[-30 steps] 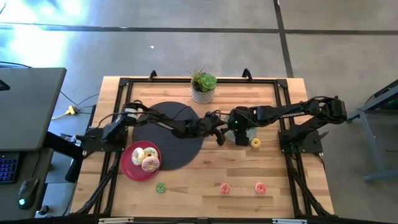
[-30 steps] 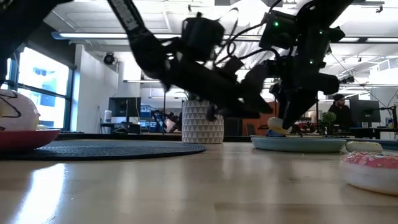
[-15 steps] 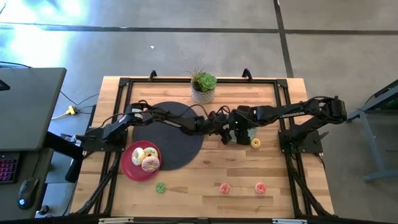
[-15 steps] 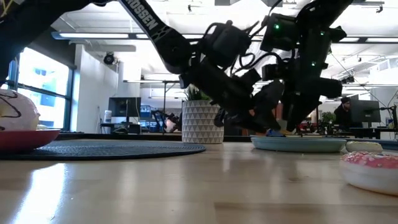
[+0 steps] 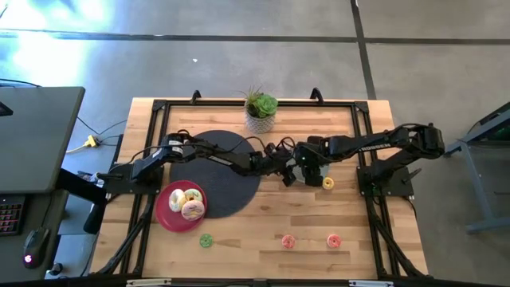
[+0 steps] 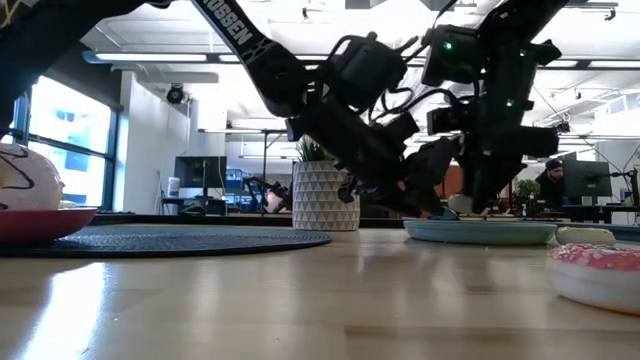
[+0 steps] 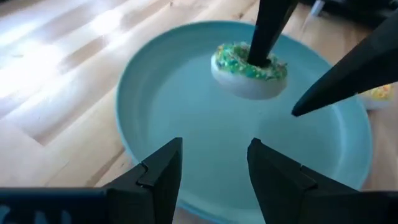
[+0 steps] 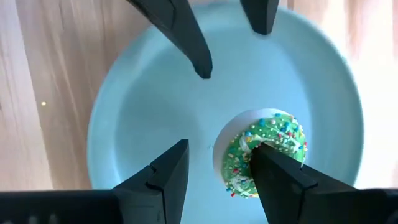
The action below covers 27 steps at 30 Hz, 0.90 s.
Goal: Pick & Place donuts
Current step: Put the top small green donut on the blue plate, then put the small yellow donut on the blue plate
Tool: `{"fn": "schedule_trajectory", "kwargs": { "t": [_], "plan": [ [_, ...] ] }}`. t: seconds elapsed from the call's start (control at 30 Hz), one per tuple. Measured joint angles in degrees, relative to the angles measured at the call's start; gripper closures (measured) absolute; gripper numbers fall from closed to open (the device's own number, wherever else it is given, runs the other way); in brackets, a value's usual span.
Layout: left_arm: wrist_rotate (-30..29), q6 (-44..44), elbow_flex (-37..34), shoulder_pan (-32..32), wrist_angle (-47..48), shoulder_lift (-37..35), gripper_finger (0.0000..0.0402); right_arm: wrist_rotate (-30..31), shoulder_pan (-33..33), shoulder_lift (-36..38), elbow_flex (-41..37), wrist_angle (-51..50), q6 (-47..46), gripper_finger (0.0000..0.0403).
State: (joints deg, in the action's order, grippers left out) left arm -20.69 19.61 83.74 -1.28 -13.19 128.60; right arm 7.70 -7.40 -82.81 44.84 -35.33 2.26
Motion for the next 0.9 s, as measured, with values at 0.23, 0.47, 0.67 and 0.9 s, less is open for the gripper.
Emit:
{"fn": "schedule_trajectory", "kwargs": {
  "t": [0.23,0.47,0.67,0.9],
  "plan": [
    [-2.4,-3.2,0.0,0.2,-6.3,0.0,0.0227,-4.0,0.0,0.0,0.0,0.8,-2.3,0.0243],
    [-1.2,-4.0,-0.1,0.2,-7.8,-0.2,0.0227,-7.9,-0.1,0.0,-0.1,4.4,-2.0,0.0243],
    [-1.9,-4.9,-0.1,-0.5,-0.6,-0.2,0.0227,-3.3,0.0,0.0,-0.1,5.8,-0.6,0.0245],
    [-2.9,-5.4,-0.1,-2.6,3.0,-0.2,0.0227,-3.0,-0.1,0.0,0.0,7.8,-0.3,0.0245]
  ]
}}
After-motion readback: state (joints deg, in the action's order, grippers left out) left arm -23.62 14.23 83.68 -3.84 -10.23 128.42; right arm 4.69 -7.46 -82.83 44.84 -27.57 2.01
